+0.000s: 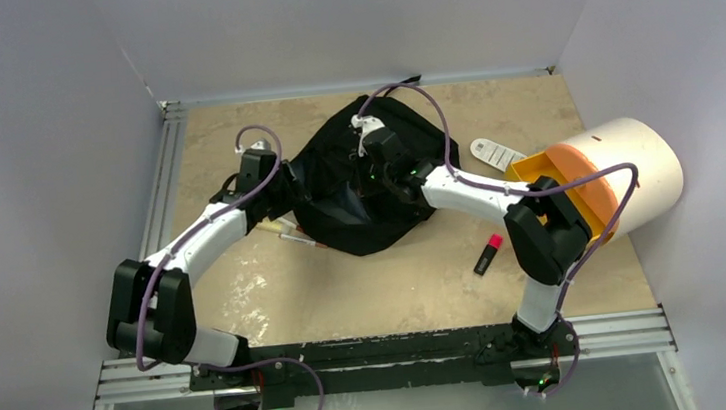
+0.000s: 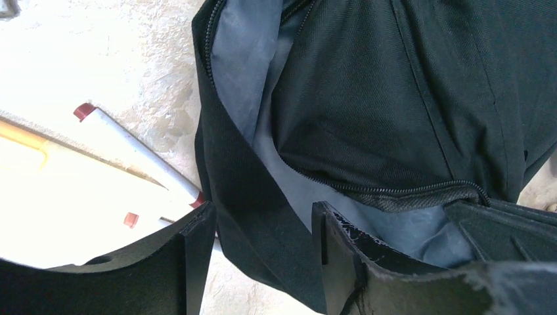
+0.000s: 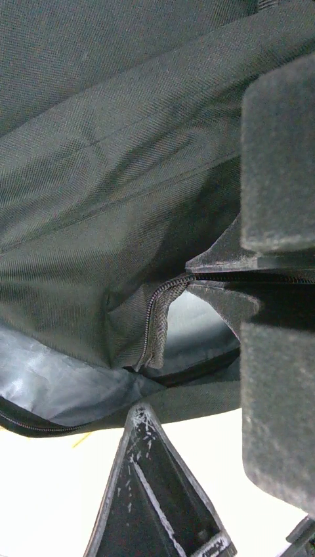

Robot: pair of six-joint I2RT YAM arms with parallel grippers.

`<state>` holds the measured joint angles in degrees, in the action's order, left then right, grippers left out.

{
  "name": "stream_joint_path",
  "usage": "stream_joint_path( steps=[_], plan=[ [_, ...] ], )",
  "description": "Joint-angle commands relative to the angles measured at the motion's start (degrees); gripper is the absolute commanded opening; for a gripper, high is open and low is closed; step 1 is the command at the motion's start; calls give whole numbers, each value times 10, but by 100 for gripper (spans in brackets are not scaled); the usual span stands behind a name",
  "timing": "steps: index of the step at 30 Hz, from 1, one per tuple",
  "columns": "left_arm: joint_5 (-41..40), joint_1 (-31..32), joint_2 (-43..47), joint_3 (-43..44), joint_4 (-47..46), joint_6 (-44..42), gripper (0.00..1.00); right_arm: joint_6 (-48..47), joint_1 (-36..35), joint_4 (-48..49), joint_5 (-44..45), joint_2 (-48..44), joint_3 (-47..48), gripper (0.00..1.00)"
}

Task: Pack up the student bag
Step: Adjust the student bag at the center of the board.

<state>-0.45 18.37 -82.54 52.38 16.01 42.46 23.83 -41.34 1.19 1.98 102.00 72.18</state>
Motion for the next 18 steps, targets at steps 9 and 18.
stream_joint_path(
  steps=[9, 18],
  plan=[
    [-39, -4, -63, 91, 68, -2, 56, 11, -3, 32, -19, -27, -10, 3],
    [-65, -4, -92, 113, 112, 0, 59, 10, -3, 31, -19, -31, -11, 4]
  ],
)
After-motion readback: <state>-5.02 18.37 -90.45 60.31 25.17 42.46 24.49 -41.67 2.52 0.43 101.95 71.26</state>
